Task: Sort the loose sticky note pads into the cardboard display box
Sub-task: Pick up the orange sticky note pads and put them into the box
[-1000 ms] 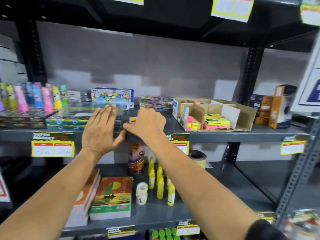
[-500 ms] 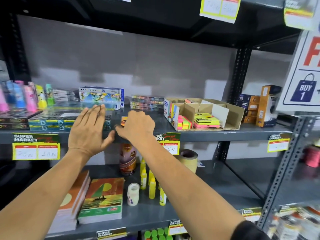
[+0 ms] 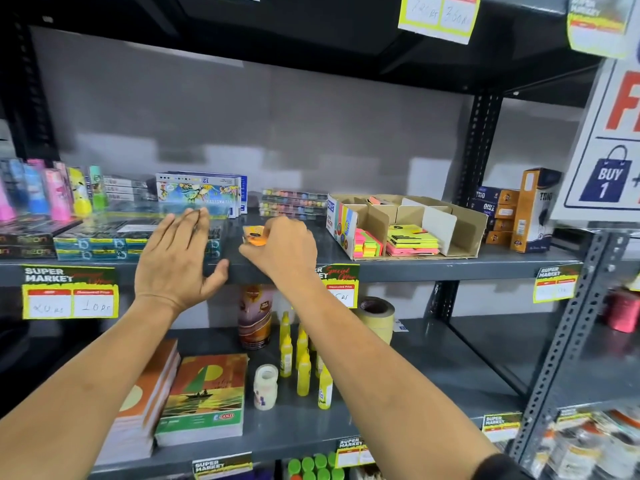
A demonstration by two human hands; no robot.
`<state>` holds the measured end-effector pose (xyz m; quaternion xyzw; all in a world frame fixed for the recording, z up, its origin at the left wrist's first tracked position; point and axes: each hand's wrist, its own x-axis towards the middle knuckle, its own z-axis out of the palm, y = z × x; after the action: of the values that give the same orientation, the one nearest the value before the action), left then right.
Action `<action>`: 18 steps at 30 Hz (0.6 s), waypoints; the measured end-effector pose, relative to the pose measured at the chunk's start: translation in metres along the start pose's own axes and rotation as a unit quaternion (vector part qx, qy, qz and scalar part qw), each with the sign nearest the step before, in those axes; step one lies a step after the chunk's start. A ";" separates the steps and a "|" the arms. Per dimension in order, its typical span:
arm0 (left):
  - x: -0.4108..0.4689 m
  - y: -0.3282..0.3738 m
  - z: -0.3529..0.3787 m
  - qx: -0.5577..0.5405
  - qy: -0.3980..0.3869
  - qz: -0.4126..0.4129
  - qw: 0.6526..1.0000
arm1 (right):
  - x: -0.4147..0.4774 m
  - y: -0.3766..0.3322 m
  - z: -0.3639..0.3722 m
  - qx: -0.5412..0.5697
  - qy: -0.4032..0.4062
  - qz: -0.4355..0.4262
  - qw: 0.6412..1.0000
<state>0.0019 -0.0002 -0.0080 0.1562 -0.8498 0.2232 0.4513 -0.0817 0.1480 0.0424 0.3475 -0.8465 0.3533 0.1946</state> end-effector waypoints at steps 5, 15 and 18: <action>0.000 0.000 -0.001 0.005 0.004 0.002 1.000 | 0.004 0.010 -0.026 0.004 0.051 -0.038 0.998; 0.000 0.000 -0.001 0.009 -0.004 -0.002 1.000 | 0.024 0.086 -0.114 -0.036 0.195 -0.019 0.980; 0.001 0.002 -0.001 0.006 -0.008 -0.001 1.000 | 0.025 0.112 -0.129 -0.032 0.201 0.018 0.979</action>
<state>0.0017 0.0018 -0.0072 0.1620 -0.8515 0.2269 0.4442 -0.1693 0.2880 0.0916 0.2482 -0.8070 0.3920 0.3655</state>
